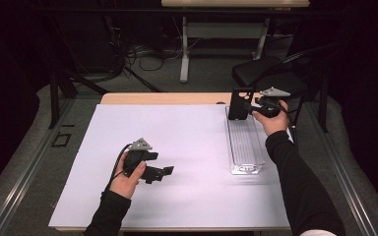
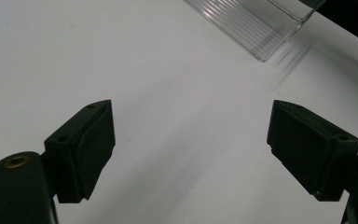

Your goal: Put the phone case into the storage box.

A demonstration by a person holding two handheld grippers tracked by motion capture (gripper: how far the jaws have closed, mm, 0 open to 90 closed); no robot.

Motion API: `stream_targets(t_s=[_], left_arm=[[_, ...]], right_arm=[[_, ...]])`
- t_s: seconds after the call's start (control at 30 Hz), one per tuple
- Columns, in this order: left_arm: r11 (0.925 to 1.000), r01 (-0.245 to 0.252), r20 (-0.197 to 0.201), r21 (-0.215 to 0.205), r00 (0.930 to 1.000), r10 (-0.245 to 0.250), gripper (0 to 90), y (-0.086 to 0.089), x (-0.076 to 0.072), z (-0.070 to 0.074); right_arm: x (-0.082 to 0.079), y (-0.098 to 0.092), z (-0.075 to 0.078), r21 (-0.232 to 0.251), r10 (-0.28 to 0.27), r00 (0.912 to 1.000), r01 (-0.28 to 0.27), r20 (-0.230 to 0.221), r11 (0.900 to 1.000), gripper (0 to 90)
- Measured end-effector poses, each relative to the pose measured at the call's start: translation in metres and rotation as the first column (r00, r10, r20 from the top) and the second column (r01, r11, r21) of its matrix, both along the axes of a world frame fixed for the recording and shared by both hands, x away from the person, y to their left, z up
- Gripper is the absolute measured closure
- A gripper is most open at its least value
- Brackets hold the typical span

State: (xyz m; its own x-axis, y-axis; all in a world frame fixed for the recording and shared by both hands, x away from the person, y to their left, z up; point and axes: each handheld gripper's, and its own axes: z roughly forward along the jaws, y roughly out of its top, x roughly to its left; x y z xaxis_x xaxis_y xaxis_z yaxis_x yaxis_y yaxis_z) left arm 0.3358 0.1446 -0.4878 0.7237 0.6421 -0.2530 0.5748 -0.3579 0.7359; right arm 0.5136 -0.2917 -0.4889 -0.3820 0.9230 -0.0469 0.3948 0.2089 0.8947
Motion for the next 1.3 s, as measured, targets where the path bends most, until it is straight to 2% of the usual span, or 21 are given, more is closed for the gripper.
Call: stream_targets(t_s=[0.1, 0.17, 0.27, 0.3, 0.4, 0.5, 0.57, 0.63, 0.7, 0.83, 0.93, 0.97, 1.03, 1.07, 1.13, 1.17, 1.3], left_arm=[[1.0000, -0.001, 0.000, -0.004, 1.0000, 0.001, 15.8, 0.000, 0.000, 0.000], [1.0000, 0.004, -0.001, 0.002, 1.0000, -0.004, 15.8, 0.000, 0.001, 0.000], [1.0000, 0.002, 0.001, -0.002, 1.0000, -0.002, 15.8, 0.000, 0.001, 0.000], [1.0000, 0.003, 0.001, -0.002, 1.0000, -0.003, 15.8, 0.000, 0.001, 0.000], [1.0000, 0.001, 0.000, -0.006, 1.0000, -0.001, 15.8, 0.001, 0.002, 0.000], [0.9999, -0.005, 0.000, -0.015, 1.0000, 0.005, 15.8, 0.001, 0.003, 0.001], [0.9999, -0.004, 0.002, -0.015, 1.0000, 0.004, 15.8, 0.001, 0.003, 0.001], [0.9998, -0.004, -0.002, -0.018, 1.0000, 0.004, 15.9, 0.002, 0.003, 0.001], [0.9998, -0.004, 0.000, -0.020, 1.0000, 0.004, 15.8, 0.002, 0.003, 0.002], [0.9996, 0.001, 0.001, -0.027, 1.0000, -0.001, 15.9, 0.003, 0.003, 0.004], [0.9996, 0.001, 0.003, -0.029, 1.0000, -0.001, 15.9, 0.004, 0.003, 0.005], [0.9995, -0.002, 0.002, -0.032, 1.0000, 0.002, 15.9, 0.005, 0.003, 0.005], [0.9994, -0.004, 0.008, -0.036, 1.0000, 0.005, 15.9, 0.005, 0.003, 0.005], [0.9994, -0.004, 0.009, -0.035, 1.0000, 0.004, 15.9, 0.006, 0.003, 0.005], [0.9993, -0.006, 0.007, -0.038, 1.0000, 0.006, 15.9, 0.006, 0.003, 0.006], [0.9992, -0.006, 0.010, -0.039, 0.9999, 0.007, 15.9, 0.006, 0.004, 0.006], [0.9992, -0.006, 0.013, -0.040, 0.9999, 0.007, 15.9, 0.006, 0.004, 0.007]], right_arm=[[-0.005, -0.001, 0.003, 0.011, 0.007, 1.0000, -0.007, -0.006, 1.000, 52.2], [-0.008, -0.001, 0.006, 0.009, 0.010, 0.9998, -0.010, -0.019, 1.000, 51.0], [-0.013, -0.002, 0.008, -0.006, 0.006, 1.0000, -0.006, -0.003, 1.000, 49.2], [-0.014, -0.002, 0.009, 0.006, 0.006, 0.9999, -0.006, -0.015, 1.000, 49.2], [-0.018, -0.003, 0.011, -0.004, 0.011, 0.9995, -0.011, -0.029, 1.000, 51.7], [-0.022, -0.004, 0.013, -0.011, 0.013, 0.9998, -0.014, -0.014, 1.000, 53.3], [-0.025, -0.006, 0.013, 0.009, 0.035, 0.9989, -0.034, -0.033, 0.999, 56.8], [-0.028, -0.007, 0.013, -0.004, 0.033, 0.9991, -0.033, -0.027, 0.999, 56.2], [-0.032, -0.009, 0.016, 0.007, 0.011, 0.9998, -0.011, -0.014, 1.000, 53.8], [-0.040, -0.012, 0.020, 0.034, -0.009, 0.9996, 0.010, -0.028, 0.999, 48.3], [-0.049, -0.012, 0.023, 0.060, 0.004, 0.9995, -0.002, -0.030, 0.998, 35.7], [-0.052, -0.012, 0.024, 0.060, 0.010, 0.9991, -0.008, -0.041, 0.998, 28.3], [-0.058, -0.010, 0.026, 0.075, 0.020, 0.9970, -0.014, -0.074, 0.997, 18.9], [-0.063, -0.007, 0.027, 0.052, 0.015, 0.9964, -0.011, -0.084, 0.999, 14.6], [-0.073, 0.000, 0.028, -0.009, 0.016, 0.9958, -0.017, -0.090, 1.000, 14.4], [-0.078, 0.003, 0.028, -0.024, 0.028, 0.9954, -0.030, -0.092, 0.999, 14.3], [-0.102, 0.019, 0.030, -0.015, 0.096, 0.9913, -0.098, -0.090, 0.995, 11.4]])
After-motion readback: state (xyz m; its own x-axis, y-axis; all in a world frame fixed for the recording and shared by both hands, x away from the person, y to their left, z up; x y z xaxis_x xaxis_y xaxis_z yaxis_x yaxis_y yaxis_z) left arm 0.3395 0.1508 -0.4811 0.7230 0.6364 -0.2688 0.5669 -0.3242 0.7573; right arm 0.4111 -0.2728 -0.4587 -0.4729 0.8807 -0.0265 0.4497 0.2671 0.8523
